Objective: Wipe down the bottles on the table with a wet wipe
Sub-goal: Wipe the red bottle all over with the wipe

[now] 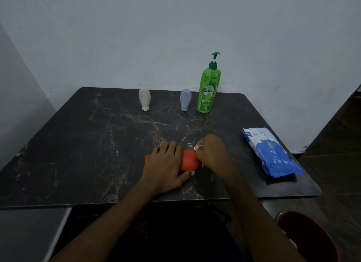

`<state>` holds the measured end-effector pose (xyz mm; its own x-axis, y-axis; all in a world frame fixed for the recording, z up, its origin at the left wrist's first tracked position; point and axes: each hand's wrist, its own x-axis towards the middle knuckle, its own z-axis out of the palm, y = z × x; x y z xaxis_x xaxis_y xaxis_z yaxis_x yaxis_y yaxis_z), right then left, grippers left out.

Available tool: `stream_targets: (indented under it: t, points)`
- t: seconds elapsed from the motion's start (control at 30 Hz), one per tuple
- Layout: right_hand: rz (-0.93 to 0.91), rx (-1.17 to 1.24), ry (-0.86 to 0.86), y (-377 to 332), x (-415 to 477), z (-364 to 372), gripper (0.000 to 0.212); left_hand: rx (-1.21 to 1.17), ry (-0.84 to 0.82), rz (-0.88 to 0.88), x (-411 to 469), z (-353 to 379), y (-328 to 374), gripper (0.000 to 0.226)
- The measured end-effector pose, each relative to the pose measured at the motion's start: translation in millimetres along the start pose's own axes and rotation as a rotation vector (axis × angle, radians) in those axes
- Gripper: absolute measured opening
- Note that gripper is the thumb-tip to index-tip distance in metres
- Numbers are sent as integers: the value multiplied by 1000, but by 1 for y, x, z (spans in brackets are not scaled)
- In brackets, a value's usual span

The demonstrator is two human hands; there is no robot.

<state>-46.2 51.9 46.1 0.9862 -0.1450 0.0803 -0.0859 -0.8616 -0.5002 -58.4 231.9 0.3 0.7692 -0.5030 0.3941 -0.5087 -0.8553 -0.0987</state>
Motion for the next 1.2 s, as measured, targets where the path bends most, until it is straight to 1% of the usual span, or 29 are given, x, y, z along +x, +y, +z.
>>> stream_targets:
  t: [0.07,0.13,0.17,0.27,0.33,0.37,0.43,0.5,0.53,0.63,0.73,0.87,0.93,1.03,1.1,1.2]
  points:
    - [-61,-73,-7,-1,-11,0,17,-10,16,-14,-1,0,1,71]
    - [-148,-141,104,5,-31,10,22,-21,33,-23,-1,1,1,71]
    - [-168,-126,175,10,-42,17,24,-26,44,-27,-1,1,1,70]
    - [-152,115,332,22,-68,34,21,-39,84,-30,-2,2,1,71]
    - [-140,214,379,24,-77,34,13,-50,116,-16,-3,2,1,70]
    - [-123,234,390,25,-79,34,13,-52,137,-4,-4,2,1,69]
    - [-80,293,376,24,-79,30,14,-44,180,26,-6,1,1,66]
    - [-121,245,421,20,-75,25,21,-26,221,67,-6,0,2,63]
    - [-149,190,411,17,-71,23,23,-15,237,90,-7,0,3,60]
    - [-180,-6,264,7,-61,16,23,1,255,116,-7,-2,3,54]
    - [-184,-53,203,13,-52,11,20,1,241,107,-8,-3,2,51]
    - [-169,-42,232,21,-51,9,19,13,207,105,-7,-2,3,49]
    - [-219,-117,223,18,-57,12,25,8,202,102,-6,-3,3,48]
    - [-236,-121,228,23,-60,12,34,10,201,115,-6,-2,4,47]
    - [-218,-61,252,25,-65,11,32,4,189,109,-5,-4,6,47]
    - [-264,5,314,29,-73,21,27,11,132,79,-4,-7,7,45]
